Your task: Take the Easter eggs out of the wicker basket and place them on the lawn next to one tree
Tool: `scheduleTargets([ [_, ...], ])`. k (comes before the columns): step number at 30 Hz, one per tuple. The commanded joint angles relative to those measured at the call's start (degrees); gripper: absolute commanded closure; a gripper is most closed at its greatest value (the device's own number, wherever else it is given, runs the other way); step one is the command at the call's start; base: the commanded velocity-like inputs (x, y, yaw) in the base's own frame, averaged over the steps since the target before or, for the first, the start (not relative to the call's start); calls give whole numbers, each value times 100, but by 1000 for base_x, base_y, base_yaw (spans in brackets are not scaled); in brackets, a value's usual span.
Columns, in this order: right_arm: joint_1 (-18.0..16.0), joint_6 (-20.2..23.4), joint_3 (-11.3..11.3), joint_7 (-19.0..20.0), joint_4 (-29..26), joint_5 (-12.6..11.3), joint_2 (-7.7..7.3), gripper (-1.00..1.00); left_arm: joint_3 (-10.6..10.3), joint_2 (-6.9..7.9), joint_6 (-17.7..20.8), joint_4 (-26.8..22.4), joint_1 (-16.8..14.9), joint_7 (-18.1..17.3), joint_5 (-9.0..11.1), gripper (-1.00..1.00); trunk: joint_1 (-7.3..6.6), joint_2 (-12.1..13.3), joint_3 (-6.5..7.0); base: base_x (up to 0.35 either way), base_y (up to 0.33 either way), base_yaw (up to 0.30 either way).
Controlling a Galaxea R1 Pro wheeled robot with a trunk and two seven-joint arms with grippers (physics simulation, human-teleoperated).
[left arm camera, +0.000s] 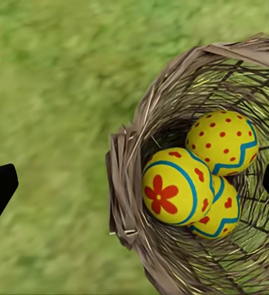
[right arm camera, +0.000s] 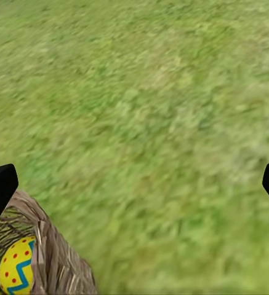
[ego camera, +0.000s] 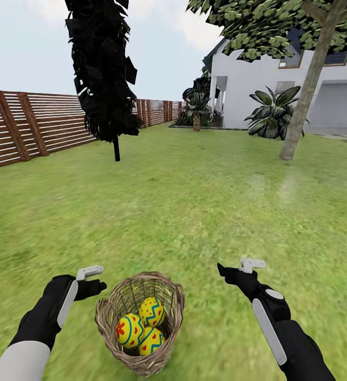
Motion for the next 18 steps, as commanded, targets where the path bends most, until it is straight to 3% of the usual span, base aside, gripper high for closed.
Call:
scheduleTargets([
  [1,-3,20,11,-32,-7,-44,-5,-100,8,-3,27,8,-3,3,35,-100,22,-44,-24,0,0,0],
  [18,-3,23,12,-31,-7,-44,-5,-100,-1,-31,-104,59,-2,-4,40,-100,395,-726,-329,0,0,0],
])
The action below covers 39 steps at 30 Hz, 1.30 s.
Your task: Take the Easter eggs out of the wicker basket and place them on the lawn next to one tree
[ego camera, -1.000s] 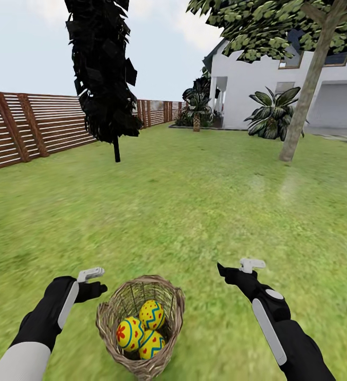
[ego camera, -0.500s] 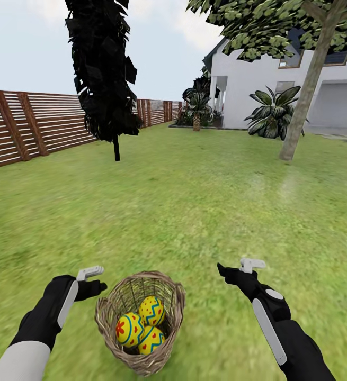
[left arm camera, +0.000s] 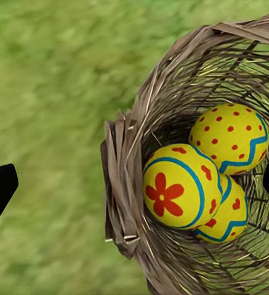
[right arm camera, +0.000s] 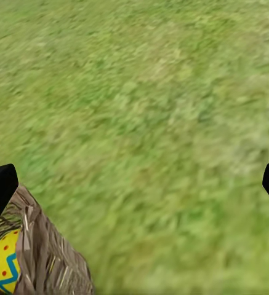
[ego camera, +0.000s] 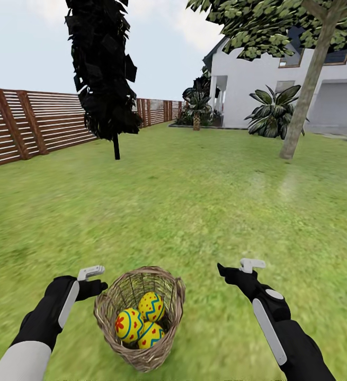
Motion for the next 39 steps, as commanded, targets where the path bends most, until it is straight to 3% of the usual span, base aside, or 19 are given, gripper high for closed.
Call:
scheduleTargets([
  [1,-3,22,10,-32,-7,-44,-5,-100,7,-1,27,-7,-3,1,37,-100,22,-44,-24,0,0,0],
  [39,-3,23,11,-32,-7,-44,3,-100,17,9,30,-37,-3,1,39,-100,856,-1568,-706,0,0,0],
])
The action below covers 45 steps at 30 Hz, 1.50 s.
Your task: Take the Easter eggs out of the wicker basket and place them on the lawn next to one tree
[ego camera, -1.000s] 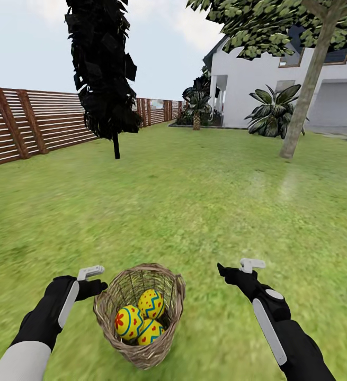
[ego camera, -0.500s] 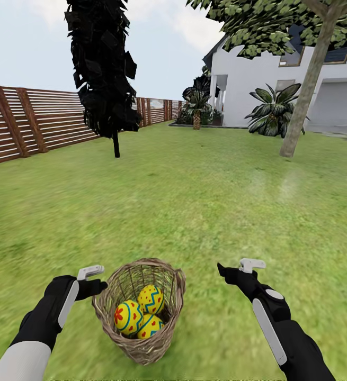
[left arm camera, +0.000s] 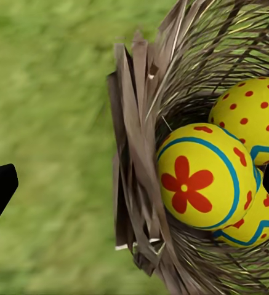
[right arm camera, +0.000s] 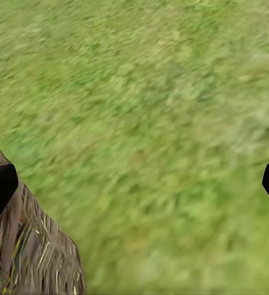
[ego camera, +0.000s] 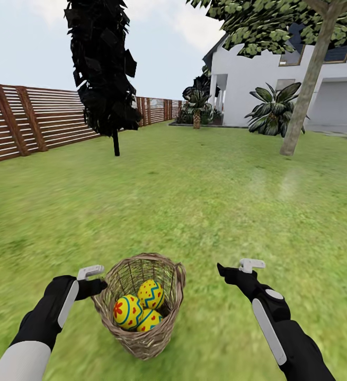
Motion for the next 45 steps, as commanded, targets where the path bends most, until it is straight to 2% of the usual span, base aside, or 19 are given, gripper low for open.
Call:
scheduleTargets([
  [1,-3,23,13,-32,-8,-44,-5,-100,8,-1,28,-5,-3,1,34,-100,21,-44,-24,0,0,0],
  [9,-3,18,18,-32,-8,-44,-5,-100,8,-1,26,-4,-3,1,34,-100,197,-365,-168,0,0,0],
  [20,-3,18,18,-32,-8,-44,4,-100,8,-3,33,-15,-3,1,34,-100,225,-380,-411,0,0,0],
  [27,-3,17,18,-32,-8,-44,4,-100,8,2,33,-40,-3,1,34,-100,225,-380,-411,0,0,0],
  [28,-3,17,16,-32,-8,-44,4,-100,8,4,33,-39,-3,1,34,100,225,-380,-411,0,0,0],
  [42,-3,17,12,-32,0,-44,4,-100,-1,-10,33,-55,-3,1,33,100,225,-380,-411,0,0,0],
  [45,-3,20,16,-32,-7,-44,4,-100,-16,-69,33,-70,-3,6,26,100,225,-380,-411,0,0,0],
])
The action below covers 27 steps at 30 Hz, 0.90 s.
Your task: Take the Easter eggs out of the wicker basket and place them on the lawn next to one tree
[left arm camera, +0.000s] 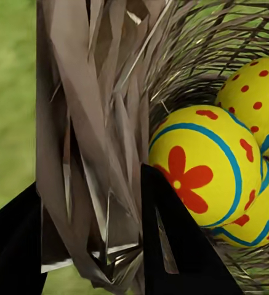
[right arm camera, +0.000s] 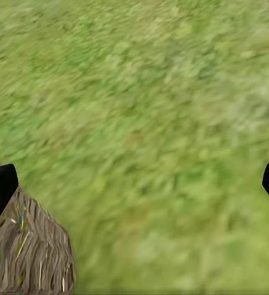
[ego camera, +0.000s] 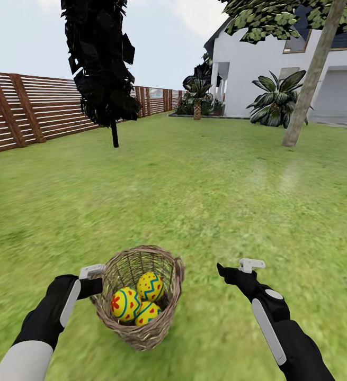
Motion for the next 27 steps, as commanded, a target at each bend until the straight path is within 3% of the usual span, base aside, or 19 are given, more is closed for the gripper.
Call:
scheduleTargets([
  [1,-3,23,9,-32,-8,-44,-5,-100,7,-15,29,-6,-1,-2,21,100,-1,-2,-6,0,0,0],
  [5,-3,24,12,-32,-8,-44,-5,-100,-3,-92,29,-179,-1,3,13,100,-6,1,38,0,0,0],
  [14,-3,28,5,-32,-8,-44,-5,-100,-12,-100,37,-315,-1,24,12,100,-29,13,238,0,0,0],
  [27,-3,28,11,-32,-8,-44,-5,-100,-12,-108,43,-315,-1,17,12,100,-315,534,471,0,0,0],
])
